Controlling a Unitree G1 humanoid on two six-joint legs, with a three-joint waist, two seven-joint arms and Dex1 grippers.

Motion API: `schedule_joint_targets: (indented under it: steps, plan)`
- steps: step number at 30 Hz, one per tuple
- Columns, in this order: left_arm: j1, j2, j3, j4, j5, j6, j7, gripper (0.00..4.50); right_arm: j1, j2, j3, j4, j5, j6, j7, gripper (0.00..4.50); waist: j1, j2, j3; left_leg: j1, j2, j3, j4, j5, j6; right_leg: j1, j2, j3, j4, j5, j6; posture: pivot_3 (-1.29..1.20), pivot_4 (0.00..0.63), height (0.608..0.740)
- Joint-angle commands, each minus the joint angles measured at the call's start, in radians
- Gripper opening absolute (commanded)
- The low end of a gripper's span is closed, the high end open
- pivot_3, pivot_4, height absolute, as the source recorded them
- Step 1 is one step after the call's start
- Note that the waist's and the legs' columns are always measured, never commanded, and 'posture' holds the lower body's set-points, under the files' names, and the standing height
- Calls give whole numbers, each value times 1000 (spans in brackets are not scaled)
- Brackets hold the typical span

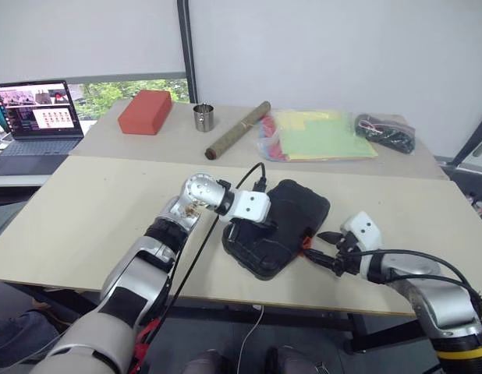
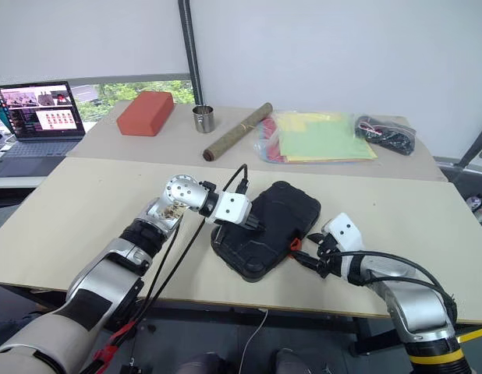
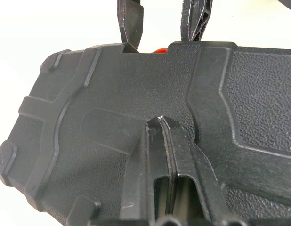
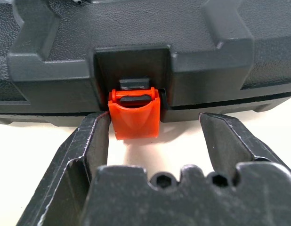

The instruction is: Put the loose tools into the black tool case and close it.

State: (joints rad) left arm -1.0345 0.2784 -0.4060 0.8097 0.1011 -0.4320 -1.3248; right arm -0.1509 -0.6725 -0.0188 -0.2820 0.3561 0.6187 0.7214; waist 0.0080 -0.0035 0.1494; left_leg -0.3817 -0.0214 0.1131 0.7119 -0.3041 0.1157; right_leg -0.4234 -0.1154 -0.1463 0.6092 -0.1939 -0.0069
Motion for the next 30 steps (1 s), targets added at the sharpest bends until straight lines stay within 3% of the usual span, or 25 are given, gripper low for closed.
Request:
schedule_joint_targets:
  steps: [1,5,30]
  plan:
    - [54,30,-55,54,72,46,-26,0,-19,13,-4,-22,8,-41,16,2381,-2,0,0,0,0,0,0,0,0,0,0,0,0,0,0,0,150,737]
    - [56,29,-56,52,72,48,-24,0,-5,16,-27,-41,20,-57,30,1268,-2,0,0,0,1,0,0,0,0,0,0,0,0,0,0,0,150,737]
    - [68,27,-64,48,76,44,-22,0,185,-58,-157,-201,38,-90,40,1249,20,2,0,-2,0,0,-1,-1,1,-1,-1,-1,-2,0,0,0,150,737]
